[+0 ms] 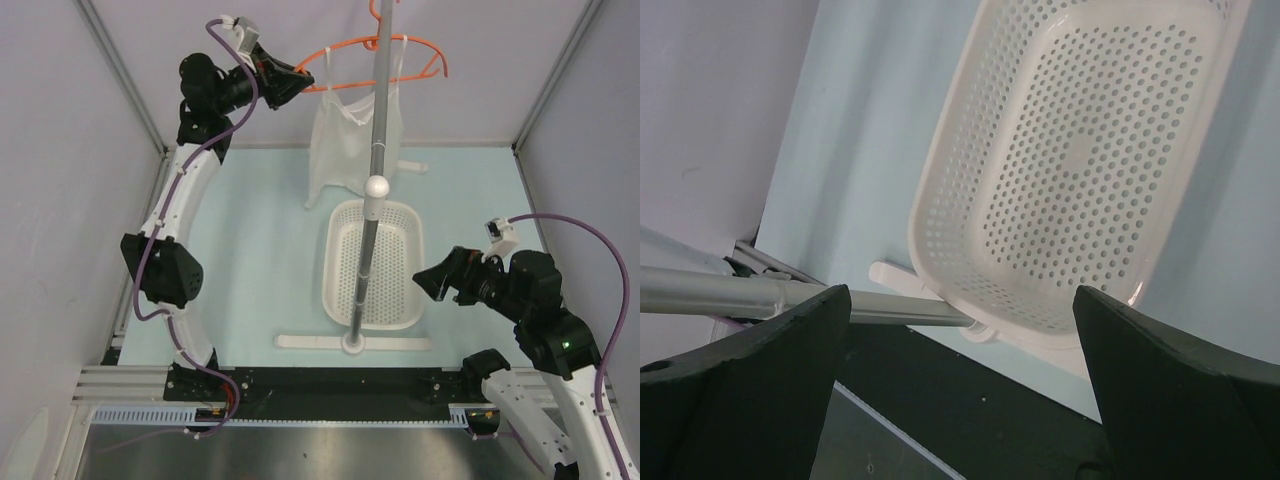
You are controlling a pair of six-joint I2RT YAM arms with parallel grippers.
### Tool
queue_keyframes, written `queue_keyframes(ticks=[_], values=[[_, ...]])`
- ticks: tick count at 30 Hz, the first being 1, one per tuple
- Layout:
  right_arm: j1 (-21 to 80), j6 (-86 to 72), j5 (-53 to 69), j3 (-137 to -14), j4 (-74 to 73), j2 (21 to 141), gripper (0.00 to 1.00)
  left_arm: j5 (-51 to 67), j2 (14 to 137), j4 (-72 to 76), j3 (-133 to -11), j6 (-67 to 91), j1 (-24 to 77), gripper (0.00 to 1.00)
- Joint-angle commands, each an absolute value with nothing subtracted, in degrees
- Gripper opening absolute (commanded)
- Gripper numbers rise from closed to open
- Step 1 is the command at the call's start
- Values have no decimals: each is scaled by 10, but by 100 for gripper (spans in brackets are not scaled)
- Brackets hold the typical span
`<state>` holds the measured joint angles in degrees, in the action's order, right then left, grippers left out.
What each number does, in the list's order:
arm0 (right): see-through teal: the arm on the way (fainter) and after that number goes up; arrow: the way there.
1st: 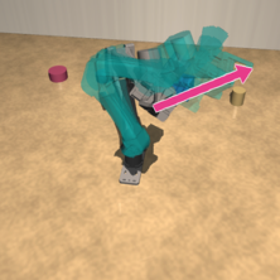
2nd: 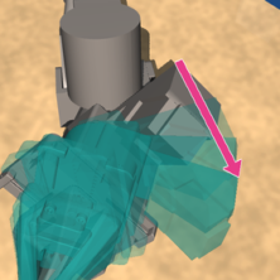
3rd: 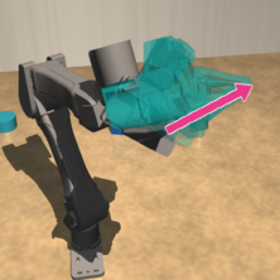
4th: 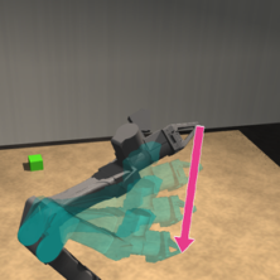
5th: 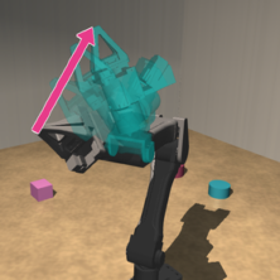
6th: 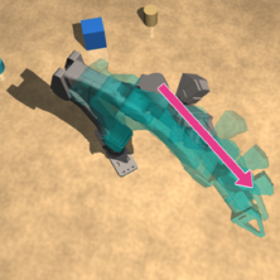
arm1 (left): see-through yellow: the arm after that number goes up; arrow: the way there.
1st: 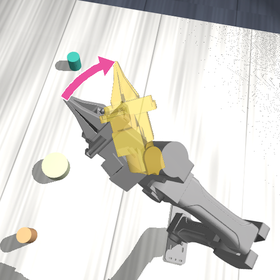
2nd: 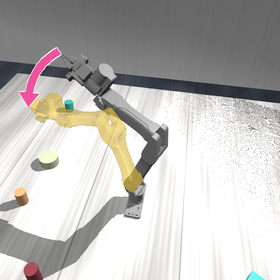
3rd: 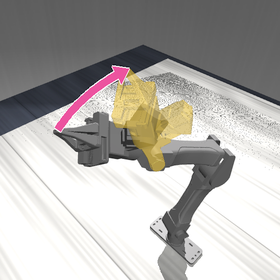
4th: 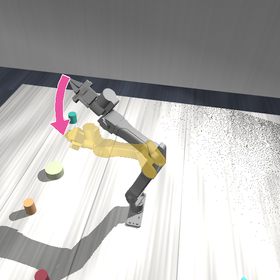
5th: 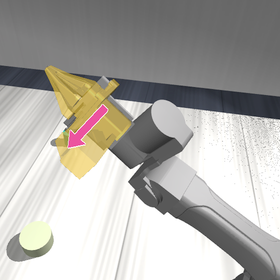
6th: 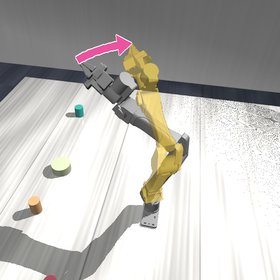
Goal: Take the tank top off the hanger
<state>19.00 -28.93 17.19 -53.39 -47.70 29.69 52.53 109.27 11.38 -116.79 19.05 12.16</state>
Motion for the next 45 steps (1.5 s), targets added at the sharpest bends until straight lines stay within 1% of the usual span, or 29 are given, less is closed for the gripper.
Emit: queue_keyframes(ticks=[1,3,9,15,18,19,26,31,34,37,45], values=[[188,-297,172,-549,-480,290,100,507,1056,130,-1191,196,122,0],[188,-297,171,-550,-482,289,100,493,1053,105,-1197,196,117,0],[189,-296,174,-549,-480,294,100,435,1009,74,-1158,215,90,0],[188,-292,177,-547,-469,305,100,439,970,74,-1117,252,59,0],[188,-290,183,-541,-458,309,100,441,943,135,-1070,275,49,0],[188,-287,184,-540,-456,316,100,468,943,155,-1067,301,48,0],[189,-288,189,-547,-448,330,100,526,987,220,-1116,385,48,0],[188,-292,190,-541,-449,327,100,534,1005,233,-1125,411,48,0],[189,-291,189,-538,-448,328,100,516,998,213,-1131,390,47,0],[189,-288,192,-538,-444,332,100,479,980,147,-1141,351,40,0],[189,-282,204,-536,-428,347,100,463,958,122,-1128,378,5,0]])
